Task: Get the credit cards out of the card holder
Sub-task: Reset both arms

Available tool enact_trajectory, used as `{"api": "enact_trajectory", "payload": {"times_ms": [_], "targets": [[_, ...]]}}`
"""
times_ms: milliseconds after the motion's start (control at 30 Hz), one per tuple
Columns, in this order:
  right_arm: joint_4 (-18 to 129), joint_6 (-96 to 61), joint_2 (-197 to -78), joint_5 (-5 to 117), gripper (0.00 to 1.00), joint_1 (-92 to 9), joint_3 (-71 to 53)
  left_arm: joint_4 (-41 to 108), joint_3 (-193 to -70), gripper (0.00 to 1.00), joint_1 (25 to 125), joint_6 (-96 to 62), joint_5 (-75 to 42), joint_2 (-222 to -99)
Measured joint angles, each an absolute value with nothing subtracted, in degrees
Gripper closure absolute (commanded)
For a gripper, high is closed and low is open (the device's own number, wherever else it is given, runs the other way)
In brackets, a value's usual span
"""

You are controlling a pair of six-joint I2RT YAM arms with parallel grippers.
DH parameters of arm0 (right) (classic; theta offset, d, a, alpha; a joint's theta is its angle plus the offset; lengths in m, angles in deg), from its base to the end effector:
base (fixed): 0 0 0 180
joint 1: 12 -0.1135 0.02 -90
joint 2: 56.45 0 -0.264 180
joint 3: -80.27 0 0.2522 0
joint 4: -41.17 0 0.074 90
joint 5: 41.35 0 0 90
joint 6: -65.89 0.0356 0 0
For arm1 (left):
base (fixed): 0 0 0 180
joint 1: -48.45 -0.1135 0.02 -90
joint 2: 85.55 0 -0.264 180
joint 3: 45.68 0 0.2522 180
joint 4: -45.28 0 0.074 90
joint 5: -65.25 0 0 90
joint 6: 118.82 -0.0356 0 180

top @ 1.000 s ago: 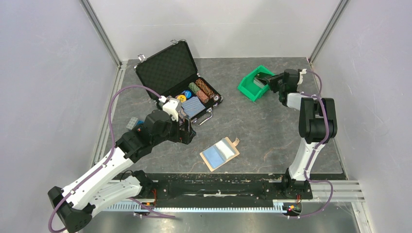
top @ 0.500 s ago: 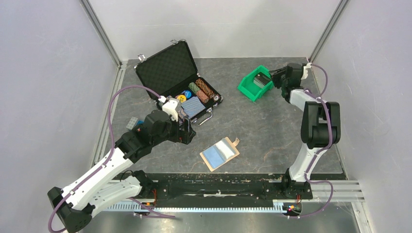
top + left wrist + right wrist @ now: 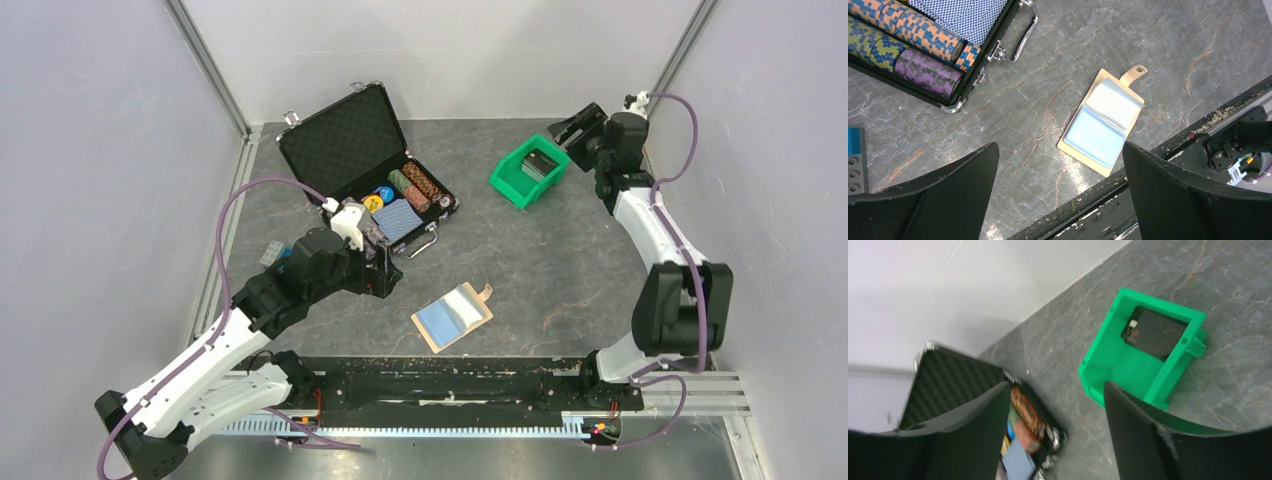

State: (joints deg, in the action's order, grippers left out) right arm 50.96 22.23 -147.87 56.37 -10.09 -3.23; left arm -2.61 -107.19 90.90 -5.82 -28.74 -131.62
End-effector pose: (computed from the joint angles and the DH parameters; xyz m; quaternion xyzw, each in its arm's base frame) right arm 0.3804 -0.0079 0.3094 0.2931 0.7516 0.2728 0.5243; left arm 0.1288 -0.1145 0.3120 0.1315 0.8662 -0.2344 0.4212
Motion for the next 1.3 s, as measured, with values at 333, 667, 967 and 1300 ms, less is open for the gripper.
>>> {"api": "enact_trajectory", "payload": {"times_ms": [333,667,967,1300], "targets": [[64.7,1.3,-121.1,59.4,0.02,-17.1,7.2,-2.7,-108.5,0.00,90.9,-5.8,-28.7,-130.4],[70.5,-7.8,-102.6,63.6,0.02,-19.0,21.4,-1.0,-112.1,0.00,90.9,-4.0,-28.7,-129.1],[72.2,-9.1,-92.1,69.3,0.02,-19.0,31.4,1.6,-109.6,0.00,90.9,-1.4,-29.1,-123.2],[72.2,-7.6,-91.0,71.5,0.02,-19.0,32.4,3.4,-105.0,0.00,90.9,1.3,-29.2,-121.7]]}}
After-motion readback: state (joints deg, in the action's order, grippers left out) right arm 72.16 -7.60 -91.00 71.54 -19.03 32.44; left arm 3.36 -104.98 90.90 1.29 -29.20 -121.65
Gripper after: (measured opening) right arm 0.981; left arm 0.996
